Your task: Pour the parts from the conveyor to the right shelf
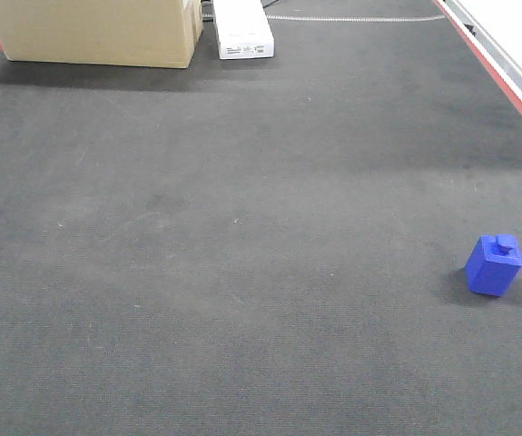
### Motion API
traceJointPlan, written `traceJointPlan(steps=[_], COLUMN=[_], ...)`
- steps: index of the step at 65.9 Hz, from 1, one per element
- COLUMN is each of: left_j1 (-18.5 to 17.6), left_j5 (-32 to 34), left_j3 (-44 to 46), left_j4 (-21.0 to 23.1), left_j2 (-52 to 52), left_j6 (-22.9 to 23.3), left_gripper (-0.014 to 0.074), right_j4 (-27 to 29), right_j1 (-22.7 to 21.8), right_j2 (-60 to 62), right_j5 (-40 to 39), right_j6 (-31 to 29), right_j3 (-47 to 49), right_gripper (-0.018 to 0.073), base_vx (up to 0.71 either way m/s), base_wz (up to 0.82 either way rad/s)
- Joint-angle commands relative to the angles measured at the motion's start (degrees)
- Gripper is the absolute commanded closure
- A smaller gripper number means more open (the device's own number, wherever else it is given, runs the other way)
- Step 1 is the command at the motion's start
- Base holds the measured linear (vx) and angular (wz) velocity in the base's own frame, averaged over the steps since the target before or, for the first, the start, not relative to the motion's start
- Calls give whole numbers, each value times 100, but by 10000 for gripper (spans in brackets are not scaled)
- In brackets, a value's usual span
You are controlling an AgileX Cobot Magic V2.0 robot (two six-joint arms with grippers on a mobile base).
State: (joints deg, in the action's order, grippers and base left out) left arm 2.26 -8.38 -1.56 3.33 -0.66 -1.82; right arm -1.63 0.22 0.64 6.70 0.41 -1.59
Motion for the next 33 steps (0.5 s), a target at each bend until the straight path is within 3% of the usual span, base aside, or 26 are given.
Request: traceJointPlan(steps=[1, 33], left_j1=[-37, -37], left_j5=[439, 439], left_j3=[116, 116], left_j4=[51, 51], left_j2=[-13, -13], left_j6=[46, 46], left_gripper=[603, 603], right_j4=[-35, -35], right_j1=[-34, -34], right_j2=[69, 69], right_j5=[-436, -436], right_j6=[-7, -7], right_j3=[-54, -54], right_gripper=[564, 564], base_vx=[0, 0], base_wz=[0, 0])
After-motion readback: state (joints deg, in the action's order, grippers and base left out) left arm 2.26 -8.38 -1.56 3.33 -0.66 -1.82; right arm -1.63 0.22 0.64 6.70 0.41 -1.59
